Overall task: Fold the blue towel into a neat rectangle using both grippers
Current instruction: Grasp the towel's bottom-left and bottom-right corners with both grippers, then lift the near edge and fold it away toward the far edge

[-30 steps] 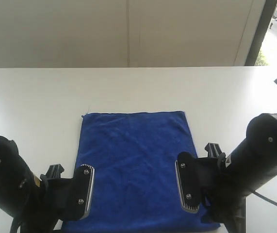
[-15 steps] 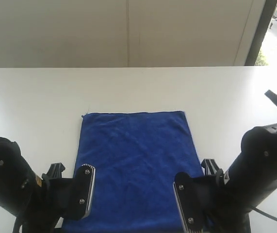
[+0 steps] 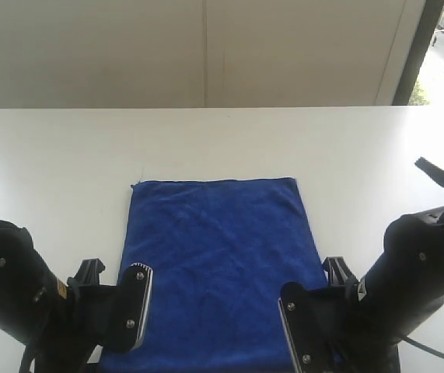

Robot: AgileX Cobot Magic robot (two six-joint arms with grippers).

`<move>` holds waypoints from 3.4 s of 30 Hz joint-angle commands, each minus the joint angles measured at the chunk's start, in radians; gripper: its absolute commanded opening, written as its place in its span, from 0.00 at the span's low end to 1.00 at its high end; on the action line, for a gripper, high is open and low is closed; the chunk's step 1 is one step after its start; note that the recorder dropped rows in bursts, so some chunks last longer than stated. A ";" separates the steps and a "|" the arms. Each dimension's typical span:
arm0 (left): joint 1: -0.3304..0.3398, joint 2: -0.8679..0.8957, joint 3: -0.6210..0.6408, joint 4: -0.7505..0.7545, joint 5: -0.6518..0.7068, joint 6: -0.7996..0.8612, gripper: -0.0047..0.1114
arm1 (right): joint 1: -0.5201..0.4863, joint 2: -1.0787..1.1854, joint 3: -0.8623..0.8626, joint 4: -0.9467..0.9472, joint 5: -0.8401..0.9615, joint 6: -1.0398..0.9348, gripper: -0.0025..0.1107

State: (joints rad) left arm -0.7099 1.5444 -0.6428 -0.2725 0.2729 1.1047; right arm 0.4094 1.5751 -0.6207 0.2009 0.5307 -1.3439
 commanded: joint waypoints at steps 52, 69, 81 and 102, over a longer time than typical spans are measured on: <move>-0.001 -0.113 0.002 -0.001 -0.004 -0.017 0.04 | 0.002 -0.203 -0.008 -0.019 -0.004 0.060 0.02; 0.014 -0.113 0.002 -0.001 -0.152 -0.064 0.04 | -0.001 -0.161 -0.079 -0.255 -0.147 0.359 0.02; 0.095 -0.113 0.002 -0.001 -0.177 -0.116 0.04 | -0.001 -0.080 -0.120 -0.261 -0.239 0.391 0.02; 0.131 -0.078 0.000 -0.001 -0.423 -0.104 0.04 | -0.079 -0.012 -0.198 -0.265 -0.362 0.436 0.02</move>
State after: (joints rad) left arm -0.5831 1.4502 -0.6493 -0.2656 -0.1185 1.0035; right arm 0.3507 1.5623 -0.8150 -0.0599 0.1994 -0.9160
